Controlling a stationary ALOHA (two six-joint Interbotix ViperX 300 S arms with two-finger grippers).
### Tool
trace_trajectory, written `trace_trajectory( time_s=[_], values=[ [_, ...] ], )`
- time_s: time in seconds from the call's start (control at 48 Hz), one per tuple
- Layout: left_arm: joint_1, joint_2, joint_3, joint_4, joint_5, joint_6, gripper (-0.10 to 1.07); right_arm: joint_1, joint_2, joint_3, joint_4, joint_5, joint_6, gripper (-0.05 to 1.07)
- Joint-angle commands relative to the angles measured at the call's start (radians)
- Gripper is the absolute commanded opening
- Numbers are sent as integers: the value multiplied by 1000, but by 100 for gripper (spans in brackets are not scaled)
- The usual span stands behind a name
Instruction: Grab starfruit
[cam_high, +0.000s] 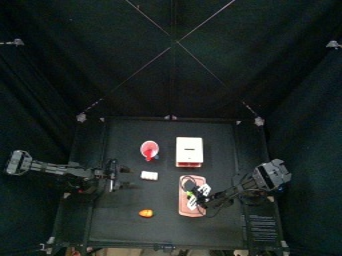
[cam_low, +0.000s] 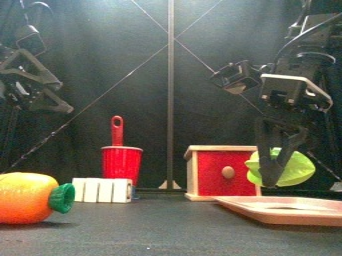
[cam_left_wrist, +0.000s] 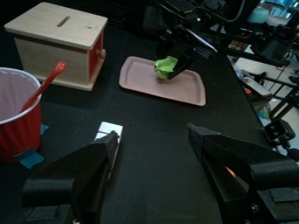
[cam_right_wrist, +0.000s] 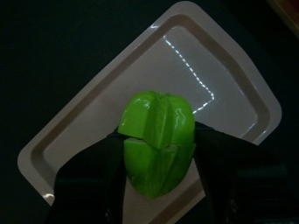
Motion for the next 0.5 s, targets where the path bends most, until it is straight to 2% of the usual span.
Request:
trace_trajectory(
  time_s=[0.0, 0.479],
  values=[
    [2, 2, -11, 2, -8, 0, 97, 0, -37, -12, -9, 0, 2, 64],
    [2, 2, -12, 2, -8, 3, 97, 0, -32, -12, -21, 0, 2, 64]
  ],
)
